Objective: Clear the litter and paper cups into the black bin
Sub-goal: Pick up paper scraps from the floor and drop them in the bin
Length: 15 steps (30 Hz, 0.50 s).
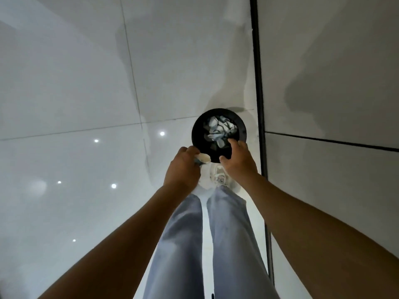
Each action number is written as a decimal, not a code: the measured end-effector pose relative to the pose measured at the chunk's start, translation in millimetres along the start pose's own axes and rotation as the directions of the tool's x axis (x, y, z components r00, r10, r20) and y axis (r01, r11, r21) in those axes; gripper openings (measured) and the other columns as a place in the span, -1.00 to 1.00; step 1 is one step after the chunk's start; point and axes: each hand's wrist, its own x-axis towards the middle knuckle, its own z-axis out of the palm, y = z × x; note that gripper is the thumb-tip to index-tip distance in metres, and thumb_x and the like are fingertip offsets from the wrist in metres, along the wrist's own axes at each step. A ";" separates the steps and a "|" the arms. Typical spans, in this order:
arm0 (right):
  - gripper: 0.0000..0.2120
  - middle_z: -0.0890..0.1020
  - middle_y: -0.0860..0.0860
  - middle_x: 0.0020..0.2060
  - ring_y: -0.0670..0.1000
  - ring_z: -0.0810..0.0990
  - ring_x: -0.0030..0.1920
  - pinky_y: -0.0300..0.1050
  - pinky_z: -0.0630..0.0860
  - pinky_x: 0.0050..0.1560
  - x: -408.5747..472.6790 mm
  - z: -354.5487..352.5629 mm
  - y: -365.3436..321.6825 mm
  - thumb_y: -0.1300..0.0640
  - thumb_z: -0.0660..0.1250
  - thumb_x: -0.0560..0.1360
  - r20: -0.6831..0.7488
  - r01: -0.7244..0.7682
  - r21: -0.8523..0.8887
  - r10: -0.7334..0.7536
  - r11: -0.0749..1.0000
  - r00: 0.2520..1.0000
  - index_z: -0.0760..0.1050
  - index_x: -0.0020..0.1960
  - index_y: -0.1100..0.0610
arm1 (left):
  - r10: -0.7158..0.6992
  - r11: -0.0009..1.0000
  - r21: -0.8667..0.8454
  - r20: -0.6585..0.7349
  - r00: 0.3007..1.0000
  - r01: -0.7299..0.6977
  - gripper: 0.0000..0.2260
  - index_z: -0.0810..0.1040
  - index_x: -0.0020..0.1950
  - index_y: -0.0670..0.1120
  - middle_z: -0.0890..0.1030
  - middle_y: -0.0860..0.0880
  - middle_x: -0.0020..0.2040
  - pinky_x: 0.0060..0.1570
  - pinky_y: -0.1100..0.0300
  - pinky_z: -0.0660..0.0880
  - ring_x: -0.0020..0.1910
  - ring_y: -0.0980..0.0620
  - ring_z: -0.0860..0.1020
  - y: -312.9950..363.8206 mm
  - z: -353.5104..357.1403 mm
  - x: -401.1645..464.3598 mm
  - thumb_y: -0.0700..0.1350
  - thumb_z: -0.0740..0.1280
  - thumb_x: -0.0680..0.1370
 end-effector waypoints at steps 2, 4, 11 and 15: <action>-0.49 0.31 0.16 0.41 0.18 0.37 0.36 0.02 0.42 0.26 -0.8 -5.3 11.9 0.12 0.29 0.54 -0.004 0.027 -0.019 -0.027 0.999 1.000 0.26 0.45 0.13 | -0.003 1.000 -0.015 -0.006 1.000 0.002 -0.73 0.48 0.25 -0.11 0.52 -0.13 0.16 0.04 0.09 0.52 0.04 -0.12 0.54 8.8 14.4 16.7 -0.22 0.28 0.55; -0.48 0.29 0.13 0.43 0.16 0.36 0.37 0.04 0.42 0.28 -1.5 -11.9 23.1 0.13 0.28 0.55 0.009 0.029 -0.069 -0.028 0.997 1.000 0.24 0.47 0.12 | 0.003 1.000 -0.031 0.000 1.000 -0.003 -0.70 0.46 0.28 -0.10 0.51 -0.14 0.17 0.03 0.08 0.52 0.06 -0.14 0.54 18.5 28.1 34.8 -0.24 0.28 0.55; -0.50 0.33 0.10 0.40 0.12 0.36 0.36 -0.06 0.40 0.22 -7.3 -31.1 35.7 0.15 0.25 0.57 0.037 0.080 -0.161 -0.075 0.984 0.997 0.23 0.48 0.10 | -0.048 0.993 0.110 0.129 0.991 0.034 -0.60 0.40 0.35 -0.11 0.46 -0.15 0.27 0.11 -0.01 0.52 0.18 -0.16 0.50 27.4 54.1 63.0 -0.18 0.28 0.51; -0.51 0.37 0.10 0.36 0.13 0.39 0.30 -0.05 0.40 0.21 -29.5 -38.7 10.7 0.14 0.27 0.56 0.069 0.186 -0.261 -0.174 0.947 0.982 0.26 0.45 0.12 | 0.032 0.962 0.271 0.033 0.999 -0.040 -0.67 0.42 0.33 -0.10 0.50 -0.11 0.25 0.15 0.02 0.45 0.20 -0.11 0.48 23.8 42.5 24.0 -0.12 0.22 0.56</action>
